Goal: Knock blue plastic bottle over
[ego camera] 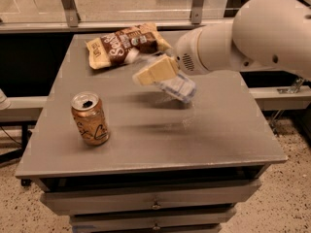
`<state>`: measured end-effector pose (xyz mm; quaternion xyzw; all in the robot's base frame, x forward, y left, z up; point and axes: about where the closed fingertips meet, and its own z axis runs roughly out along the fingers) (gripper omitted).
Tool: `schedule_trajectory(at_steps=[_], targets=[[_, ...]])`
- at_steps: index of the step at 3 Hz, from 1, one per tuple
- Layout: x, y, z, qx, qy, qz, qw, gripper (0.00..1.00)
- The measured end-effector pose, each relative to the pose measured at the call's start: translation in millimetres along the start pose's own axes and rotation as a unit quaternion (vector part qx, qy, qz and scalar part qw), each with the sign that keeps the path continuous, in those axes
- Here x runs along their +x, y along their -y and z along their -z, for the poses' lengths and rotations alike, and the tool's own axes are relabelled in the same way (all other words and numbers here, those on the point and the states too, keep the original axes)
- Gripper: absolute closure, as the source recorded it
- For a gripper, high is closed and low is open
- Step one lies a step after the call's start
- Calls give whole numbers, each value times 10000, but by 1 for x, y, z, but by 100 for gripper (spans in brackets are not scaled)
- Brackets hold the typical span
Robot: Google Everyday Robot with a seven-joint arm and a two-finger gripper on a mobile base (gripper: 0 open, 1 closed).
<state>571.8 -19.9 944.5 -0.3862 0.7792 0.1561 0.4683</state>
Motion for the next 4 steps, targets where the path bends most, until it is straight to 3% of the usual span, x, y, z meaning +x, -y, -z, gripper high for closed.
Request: schedule_trajectory(at_steps=[2, 3, 4], targets=[[-10, -10, -19, -64, -46, 173, 9998, 0], [14, -3, -4, -205, -126, 238, 9994, 0], [40, 18, 23, -500, 3, 225, 9985, 0]])
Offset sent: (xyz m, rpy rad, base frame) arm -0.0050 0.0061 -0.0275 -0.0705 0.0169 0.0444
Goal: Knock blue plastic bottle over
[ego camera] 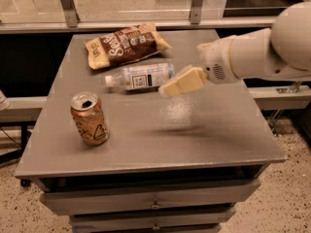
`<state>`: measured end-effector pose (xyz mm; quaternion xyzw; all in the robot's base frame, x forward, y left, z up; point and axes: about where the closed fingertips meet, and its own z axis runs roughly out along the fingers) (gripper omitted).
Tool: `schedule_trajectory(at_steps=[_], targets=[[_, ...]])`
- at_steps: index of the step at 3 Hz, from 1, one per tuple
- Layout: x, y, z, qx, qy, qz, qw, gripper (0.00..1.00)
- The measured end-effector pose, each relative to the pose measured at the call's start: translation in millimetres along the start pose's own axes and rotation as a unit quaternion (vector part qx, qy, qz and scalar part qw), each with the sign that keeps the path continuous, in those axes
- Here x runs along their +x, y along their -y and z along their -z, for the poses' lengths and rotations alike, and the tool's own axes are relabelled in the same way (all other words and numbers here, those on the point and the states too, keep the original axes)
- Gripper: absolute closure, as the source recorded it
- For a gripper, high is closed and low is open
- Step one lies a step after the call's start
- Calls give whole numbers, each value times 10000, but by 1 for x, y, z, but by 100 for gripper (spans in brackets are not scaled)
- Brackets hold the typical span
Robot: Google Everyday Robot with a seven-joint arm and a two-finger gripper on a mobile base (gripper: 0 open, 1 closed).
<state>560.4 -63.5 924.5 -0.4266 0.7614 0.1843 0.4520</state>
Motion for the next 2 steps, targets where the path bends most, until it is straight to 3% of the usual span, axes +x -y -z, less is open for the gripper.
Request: schedule_trajectory(at_steps=[1, 2], targets=[[23, 30, 39, -266, 334, 152, 9990, 0], [40, 64, 77, -318, 618, 407, 9967, 0]])
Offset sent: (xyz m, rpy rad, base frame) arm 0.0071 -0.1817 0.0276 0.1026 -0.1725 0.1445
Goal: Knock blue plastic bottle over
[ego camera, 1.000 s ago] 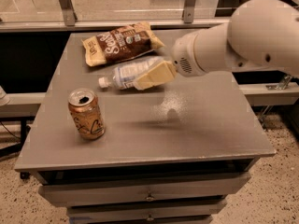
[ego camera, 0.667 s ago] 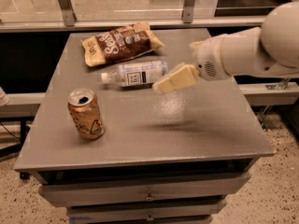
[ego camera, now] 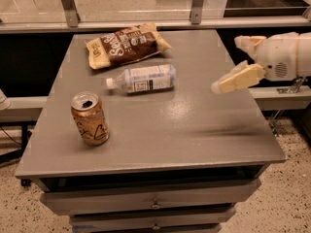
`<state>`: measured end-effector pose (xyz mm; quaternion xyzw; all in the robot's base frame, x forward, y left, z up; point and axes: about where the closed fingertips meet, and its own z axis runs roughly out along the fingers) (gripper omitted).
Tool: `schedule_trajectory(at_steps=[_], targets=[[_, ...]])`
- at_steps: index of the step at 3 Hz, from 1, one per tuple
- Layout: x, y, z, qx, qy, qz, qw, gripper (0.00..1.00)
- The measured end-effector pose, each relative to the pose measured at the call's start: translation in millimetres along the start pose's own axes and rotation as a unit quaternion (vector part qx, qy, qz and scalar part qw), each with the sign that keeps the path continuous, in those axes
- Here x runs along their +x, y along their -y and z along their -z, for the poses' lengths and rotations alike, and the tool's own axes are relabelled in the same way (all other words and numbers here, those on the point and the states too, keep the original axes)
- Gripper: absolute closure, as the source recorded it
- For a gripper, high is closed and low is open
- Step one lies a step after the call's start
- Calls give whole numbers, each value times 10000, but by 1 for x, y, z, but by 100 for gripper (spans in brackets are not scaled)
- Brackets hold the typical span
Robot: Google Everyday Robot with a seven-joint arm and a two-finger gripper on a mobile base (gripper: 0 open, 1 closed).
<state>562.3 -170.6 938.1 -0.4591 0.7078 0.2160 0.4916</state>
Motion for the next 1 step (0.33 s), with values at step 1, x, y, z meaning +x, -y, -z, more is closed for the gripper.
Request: schedule_trajectory(at_steps=[1], targets=[[-8, 4, 4, -17, 63, 111, 9999, 0]])
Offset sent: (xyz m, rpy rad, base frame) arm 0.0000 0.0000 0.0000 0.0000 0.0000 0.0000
